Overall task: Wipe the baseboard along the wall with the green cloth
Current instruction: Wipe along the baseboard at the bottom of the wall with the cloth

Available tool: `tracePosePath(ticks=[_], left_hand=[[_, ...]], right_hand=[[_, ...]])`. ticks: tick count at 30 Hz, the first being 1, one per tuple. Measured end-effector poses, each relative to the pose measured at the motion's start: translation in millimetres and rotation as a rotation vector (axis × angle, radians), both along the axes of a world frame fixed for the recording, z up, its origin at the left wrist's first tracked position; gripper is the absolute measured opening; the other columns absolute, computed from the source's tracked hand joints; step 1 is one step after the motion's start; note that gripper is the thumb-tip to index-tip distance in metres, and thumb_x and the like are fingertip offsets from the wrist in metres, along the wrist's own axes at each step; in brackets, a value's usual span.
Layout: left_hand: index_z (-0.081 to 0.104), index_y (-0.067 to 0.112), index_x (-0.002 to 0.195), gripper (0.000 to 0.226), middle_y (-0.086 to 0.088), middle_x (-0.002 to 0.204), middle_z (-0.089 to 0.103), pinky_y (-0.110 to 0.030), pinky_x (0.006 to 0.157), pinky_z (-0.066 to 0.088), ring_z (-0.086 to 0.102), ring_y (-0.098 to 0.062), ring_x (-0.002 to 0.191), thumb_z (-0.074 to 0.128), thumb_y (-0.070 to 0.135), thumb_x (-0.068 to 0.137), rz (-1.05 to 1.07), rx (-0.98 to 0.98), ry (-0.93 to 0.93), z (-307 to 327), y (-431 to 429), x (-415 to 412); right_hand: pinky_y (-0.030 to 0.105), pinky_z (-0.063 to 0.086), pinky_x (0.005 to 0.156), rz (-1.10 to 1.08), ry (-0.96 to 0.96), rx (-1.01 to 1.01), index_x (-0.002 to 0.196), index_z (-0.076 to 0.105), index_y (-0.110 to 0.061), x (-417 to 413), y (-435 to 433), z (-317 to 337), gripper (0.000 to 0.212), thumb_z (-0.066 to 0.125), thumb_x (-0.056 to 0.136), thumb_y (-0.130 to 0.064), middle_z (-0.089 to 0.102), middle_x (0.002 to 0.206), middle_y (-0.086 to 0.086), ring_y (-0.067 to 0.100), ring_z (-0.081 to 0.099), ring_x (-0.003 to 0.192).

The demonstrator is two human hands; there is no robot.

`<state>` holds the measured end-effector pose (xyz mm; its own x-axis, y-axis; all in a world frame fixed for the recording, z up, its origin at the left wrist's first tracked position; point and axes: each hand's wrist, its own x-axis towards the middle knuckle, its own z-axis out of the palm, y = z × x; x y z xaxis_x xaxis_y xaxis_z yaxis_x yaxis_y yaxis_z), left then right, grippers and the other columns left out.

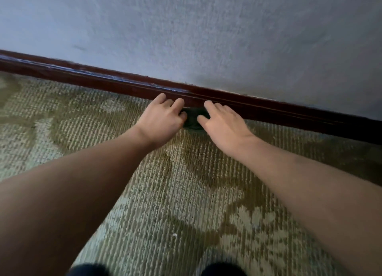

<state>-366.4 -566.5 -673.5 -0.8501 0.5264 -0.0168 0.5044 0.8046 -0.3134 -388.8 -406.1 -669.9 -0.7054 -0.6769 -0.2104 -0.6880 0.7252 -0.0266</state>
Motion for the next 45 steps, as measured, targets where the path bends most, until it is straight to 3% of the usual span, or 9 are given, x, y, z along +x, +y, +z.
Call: tracePosePath(ticks=[7,13,16,24,26,29,36,42,45], left_hand=[[0.07,0.006,0.071,0.01,-0.01,0.064,0.057,-0.027,0.055,0.043,0.056,-0.025,0.049,0.067,0.001,0.063,-0.066,0.013,0.179,-19.1,-38.2,-41.7],[0.072,0.005,0.078,0.02,-0.011,0.066,0.057,-0.026,0.059,0.044,0.057,-0.024,0.05,0.075,0.003,0.058,-0.058,0.113,0.167,-30.6,-46.5,-48.6],[0.073,0.004,0.081,0.024,-0.013,0.068,0.06,-0.028,0.061,0.046,0.06,-0.026,0.051,0.077,0.003,0.058,-0.018,0.163,0.175,-39.0,-47.2,-47.9],[0.073,0.006,0.082,0.017,-0.015,0.077,0.061,-0.031,0.067,0.046,0.061,-0.027,0.056,0.076,0.005,0.065,0.008,0.274,0.047,-38.0,-52.4,-48.9],[0.071,0.011,0.091,0.018,-0.012,0.09,0.06,-0.032,0.075,0.043,0.062,-0.026,0.07,0.068,0.011,0.074,0.019,0.174,0.034,-44.8,-52.3,-43.4],[0.074,0.011,0.082,0.021,-0.009,0.077,0.062,-0.028,0.067,0.047,0.061,-0.023,0.057,0.077,0.011,0.061,-0.022,0.144,0.097,-45.6,-57.6,-34.2],[0.074,0.009,0.085,0.021,-0.011,0.072,0.06,-0.027,0.059,0.044,0.059,-0.024,0.055,0.076,0.007,0.064,0.016,0.191,0.103,-26.9,-54.3,-47.2],[0.068,0.009,0.105,0.025,-0.015,0.094,0.057,-0.035,0.073,0.042,0.06,-0.029,0.071,0.062,0.008,0.081,0.05,0.223,0.01,-36.7,-58.2,-52.9],[0.069,0.002,0.098,0.02,-0.02,0.09,0.058,-0.039,0.07,0.045,0.061,-0.033,0.068,0.062,0.006,0.08,0.067,0.266,-0.032,-34.7,-54.3,-51.6]], right_hand=[[0.035,0.032,0.088,0.003,0.217,-0.014,0.136,0.034,-0.01,-39.0,-26.0,-31.1,0.045,0.044,0.092,-0.008,0.033,0.127,0.014,0.03,0.039,0.112],[0.036,0.012,0.086,-0.103,0.246,-0.03,0.141,0.029,-0.011,-34.9,-27.3,-42.2,0.055,0.051,0.091,-0.009,0.034,0.126,0.012,0.028,0.035,0.112],[0.035,0.019,0.091,-0.104,0.217,0.007,0.143,0.026,-0.012,-36.2,-29.0,-44.2,0.059,0.048,0.089,-0.005,0.03,0.129,0.013,0.029,0.031,0.114],[0.035,0.034,0.089,-0.211,0.11,-0.055,0.141,0.029,-0.016,-32.7,-41.9,-38.2,0.056,0.047,0.089,-0.006,0.033,0.128,0.01,0.028,0.038,0.113],[0.035,0.034,0.089,-0.141,0.097,0.031,0.14,0.031,-0.013,-21.6,-46.6,-39.4,0.054,0.047,0.089,-0.006,0.031,0.127,0.011,0.028,0.037,0.111],[0.033,0.031,0.089,-0.085,0.136,0.098,0.144,0.019,-0.012,-11.5,-44.3,-48.1,0.068,0.052,0.085,-0.004,0.027,0.124,0.011,0.027,0.035,0.11],[0.034,0.03,0.09,-0.179,0.212,0.026,0.145,0.02,-0.02,-32.3,-40.2,-38.1,0.061,0.045,0.09,-0.009,0.031,0.12,0.01,0.028,0.035,0.109],[0.032,0.028,0.091,-0.217,0.143,-0.017,0.146,0.017,-0.024,-32.7,-42.9,-48.5,0.063,0.043,0.091,-0.007,0.03,0.127,0.01,0.026,0.035,0.114],[0.032,0.028,0.089,-0.262,0.113,-0.064,0.145,0.022,-0.025,-31.7,-44.4,-47.3,0.058,0.041,0.093,-0.009,0.032,0.126,0.01,0.027,0.036,0.11]])
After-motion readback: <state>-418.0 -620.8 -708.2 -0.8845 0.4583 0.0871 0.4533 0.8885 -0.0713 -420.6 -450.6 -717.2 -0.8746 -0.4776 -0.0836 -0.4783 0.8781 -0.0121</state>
